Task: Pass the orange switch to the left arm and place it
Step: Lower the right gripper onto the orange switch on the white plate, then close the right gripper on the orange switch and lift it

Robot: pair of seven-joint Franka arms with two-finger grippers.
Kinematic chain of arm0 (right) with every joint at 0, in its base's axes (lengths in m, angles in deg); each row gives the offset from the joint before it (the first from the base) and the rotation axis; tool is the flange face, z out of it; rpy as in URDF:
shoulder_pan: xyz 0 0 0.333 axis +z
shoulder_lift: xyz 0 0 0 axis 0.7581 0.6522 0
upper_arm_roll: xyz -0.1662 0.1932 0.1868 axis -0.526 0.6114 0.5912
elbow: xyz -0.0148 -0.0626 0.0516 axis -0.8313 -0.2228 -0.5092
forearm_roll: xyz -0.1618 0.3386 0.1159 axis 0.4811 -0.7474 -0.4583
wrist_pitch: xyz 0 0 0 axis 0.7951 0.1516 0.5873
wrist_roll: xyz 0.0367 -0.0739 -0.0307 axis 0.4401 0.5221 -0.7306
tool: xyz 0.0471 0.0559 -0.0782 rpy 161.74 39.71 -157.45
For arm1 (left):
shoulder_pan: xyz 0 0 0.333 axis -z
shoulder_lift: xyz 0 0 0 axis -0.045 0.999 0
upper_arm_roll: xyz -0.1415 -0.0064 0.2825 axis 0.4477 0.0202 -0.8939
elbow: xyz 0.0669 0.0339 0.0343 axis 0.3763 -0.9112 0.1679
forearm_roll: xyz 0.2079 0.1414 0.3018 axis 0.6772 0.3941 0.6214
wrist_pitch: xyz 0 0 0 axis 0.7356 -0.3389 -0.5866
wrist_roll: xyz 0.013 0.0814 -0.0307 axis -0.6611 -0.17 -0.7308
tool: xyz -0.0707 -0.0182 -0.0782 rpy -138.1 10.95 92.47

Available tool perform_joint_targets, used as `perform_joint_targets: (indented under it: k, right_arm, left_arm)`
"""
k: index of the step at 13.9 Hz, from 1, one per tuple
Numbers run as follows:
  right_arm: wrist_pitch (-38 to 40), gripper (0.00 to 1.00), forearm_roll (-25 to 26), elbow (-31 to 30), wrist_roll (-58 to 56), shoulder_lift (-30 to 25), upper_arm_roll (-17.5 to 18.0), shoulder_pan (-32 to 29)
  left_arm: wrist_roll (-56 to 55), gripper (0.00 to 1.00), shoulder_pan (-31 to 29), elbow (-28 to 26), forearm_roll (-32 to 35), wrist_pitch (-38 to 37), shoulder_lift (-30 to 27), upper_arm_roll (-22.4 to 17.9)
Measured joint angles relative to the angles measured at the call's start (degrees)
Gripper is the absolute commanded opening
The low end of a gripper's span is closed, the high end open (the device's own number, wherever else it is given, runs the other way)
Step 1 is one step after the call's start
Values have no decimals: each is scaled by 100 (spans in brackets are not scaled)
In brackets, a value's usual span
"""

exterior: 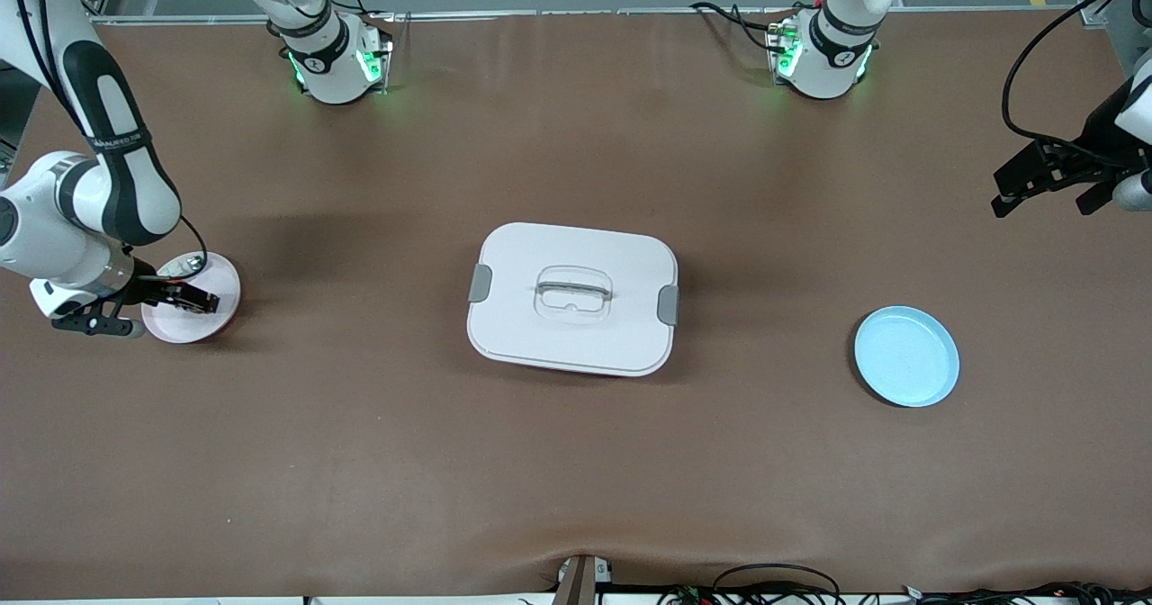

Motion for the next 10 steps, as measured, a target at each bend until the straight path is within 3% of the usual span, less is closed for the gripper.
perform_joint_targets:
  k: [10]
  right_arm:
    - [-420,100,0,-28,-376,453,-7,-206]
  left_arm:
    - [0,100,3,5,0,0,0,1]
